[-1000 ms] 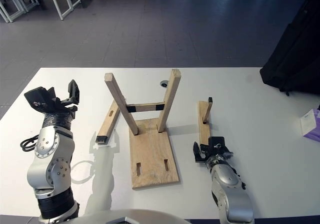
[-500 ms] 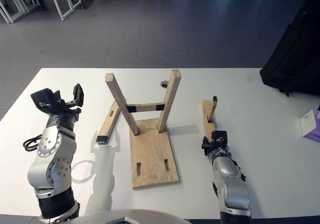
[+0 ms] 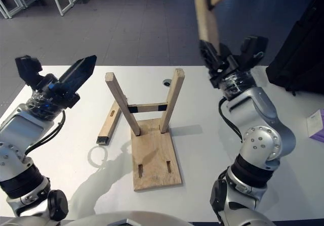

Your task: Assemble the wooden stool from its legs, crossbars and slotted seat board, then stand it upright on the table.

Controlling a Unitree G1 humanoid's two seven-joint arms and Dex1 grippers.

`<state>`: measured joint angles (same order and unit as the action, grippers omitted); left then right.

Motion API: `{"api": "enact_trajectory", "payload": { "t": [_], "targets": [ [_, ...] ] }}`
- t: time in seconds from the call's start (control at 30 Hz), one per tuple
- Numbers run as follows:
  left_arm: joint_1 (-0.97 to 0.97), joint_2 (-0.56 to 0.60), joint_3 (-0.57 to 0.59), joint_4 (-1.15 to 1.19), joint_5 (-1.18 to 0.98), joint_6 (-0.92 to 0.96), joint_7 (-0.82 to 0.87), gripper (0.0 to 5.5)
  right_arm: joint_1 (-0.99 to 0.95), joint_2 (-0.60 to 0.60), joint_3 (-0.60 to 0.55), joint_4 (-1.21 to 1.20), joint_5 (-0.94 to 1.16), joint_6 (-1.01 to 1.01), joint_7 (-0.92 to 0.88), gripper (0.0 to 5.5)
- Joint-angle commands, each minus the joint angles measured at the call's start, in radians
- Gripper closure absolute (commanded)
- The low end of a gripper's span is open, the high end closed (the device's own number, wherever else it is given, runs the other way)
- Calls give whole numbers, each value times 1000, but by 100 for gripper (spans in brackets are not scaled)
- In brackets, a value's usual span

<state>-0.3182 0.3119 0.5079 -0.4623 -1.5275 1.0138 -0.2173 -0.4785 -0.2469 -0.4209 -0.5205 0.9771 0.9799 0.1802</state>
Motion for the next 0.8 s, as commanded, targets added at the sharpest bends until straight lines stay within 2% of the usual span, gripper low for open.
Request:
{"api": "enact_trajectory", "payload": {
  "t": [0.03,0.2,0.47,0.8],
  "targets": [
    [-75,101,-82,170,-372,11,6,101,-82,-64,67,-1,418,118,85,347],
    [-116,196,-209,247,-440,66,-51,101,-80,-101,197,12,553,113,51,347],
    [-128,230,-240,247,-444,48,-142,101,-11,-132,332,-12,608,72,18,347],
    [-120,300,-231,263,-444,138,-350,261,2,-252,358,26,743,48,29,347]
  ]
}}
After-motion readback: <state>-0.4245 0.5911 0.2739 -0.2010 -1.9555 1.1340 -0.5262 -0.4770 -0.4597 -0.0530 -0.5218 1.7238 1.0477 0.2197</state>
